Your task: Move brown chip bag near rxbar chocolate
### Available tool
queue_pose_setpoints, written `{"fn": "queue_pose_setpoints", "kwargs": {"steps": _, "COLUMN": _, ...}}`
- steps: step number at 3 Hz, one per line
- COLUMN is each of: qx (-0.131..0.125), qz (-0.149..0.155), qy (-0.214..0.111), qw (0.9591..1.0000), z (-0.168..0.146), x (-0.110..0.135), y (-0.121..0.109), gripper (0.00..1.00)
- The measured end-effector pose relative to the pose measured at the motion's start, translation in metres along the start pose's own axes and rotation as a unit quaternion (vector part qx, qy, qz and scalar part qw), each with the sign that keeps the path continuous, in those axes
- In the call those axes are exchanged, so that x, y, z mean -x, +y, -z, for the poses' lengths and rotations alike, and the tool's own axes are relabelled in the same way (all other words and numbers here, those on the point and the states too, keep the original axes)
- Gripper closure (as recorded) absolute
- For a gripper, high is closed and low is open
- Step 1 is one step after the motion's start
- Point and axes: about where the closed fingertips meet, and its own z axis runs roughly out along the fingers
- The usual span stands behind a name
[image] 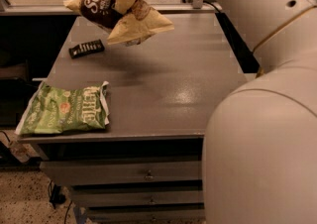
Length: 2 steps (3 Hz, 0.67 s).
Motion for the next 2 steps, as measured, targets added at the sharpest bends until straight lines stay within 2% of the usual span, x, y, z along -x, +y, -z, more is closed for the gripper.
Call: {"fn": "queue_pose_setpoints", "kwargs": {"steps": 2, "qx": 0.006, "qz": -0.029, "qy": -0.005, "qw": 0.9995, "z": -0.045, "x": 0.014, "y": -0.017, "gripper": 1.0}}
